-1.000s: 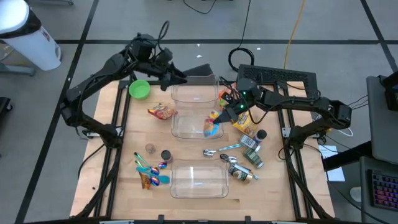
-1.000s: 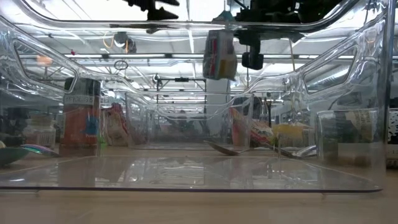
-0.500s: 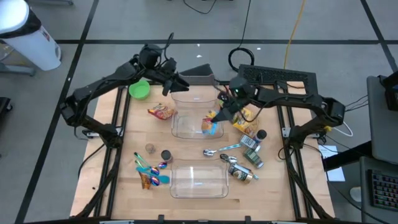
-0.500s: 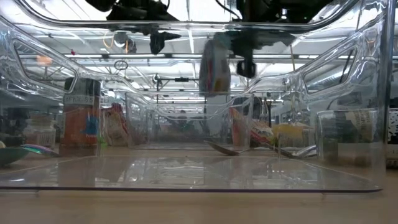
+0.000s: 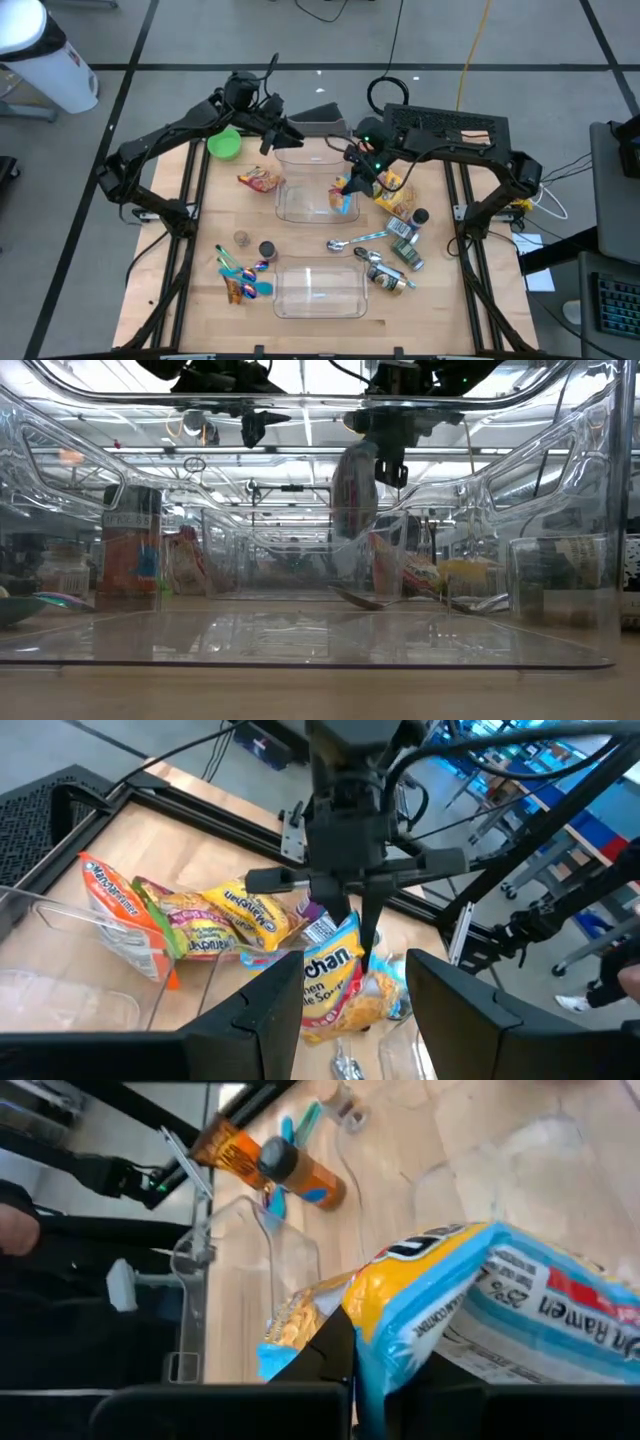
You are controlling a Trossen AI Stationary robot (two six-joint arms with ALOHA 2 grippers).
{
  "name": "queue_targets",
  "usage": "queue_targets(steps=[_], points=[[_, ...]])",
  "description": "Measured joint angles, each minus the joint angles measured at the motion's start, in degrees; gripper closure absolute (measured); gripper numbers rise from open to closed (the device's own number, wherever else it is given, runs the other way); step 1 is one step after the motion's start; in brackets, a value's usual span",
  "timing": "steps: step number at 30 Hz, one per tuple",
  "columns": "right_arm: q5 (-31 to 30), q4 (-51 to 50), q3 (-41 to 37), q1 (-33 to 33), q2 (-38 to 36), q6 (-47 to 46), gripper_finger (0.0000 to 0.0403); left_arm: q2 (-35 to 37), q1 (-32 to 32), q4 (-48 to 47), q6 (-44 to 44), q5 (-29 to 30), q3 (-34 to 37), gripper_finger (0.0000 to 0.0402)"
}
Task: Pick & Place Food Item
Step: Put the blue noodle pack into the middle transparent bin
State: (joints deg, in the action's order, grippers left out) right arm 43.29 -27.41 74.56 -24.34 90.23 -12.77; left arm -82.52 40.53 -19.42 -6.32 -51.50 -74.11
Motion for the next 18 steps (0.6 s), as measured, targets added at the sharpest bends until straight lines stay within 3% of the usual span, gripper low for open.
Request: queue_targets(steps=[11, 18], points=[[-7.41, -2.66, 0.01, 0.8, 1.4, 5.98, 0.0403, 0.0, -0.15, 0.0, 0.01, 0.02, 0.0, 0.022], [-7.46, -3.23, -0.04, 0.61, 1.47, 6.44, 0.0403, 0.02, -0.15, 0.0, -0.02, 0.06, 0.0, 0.022]])
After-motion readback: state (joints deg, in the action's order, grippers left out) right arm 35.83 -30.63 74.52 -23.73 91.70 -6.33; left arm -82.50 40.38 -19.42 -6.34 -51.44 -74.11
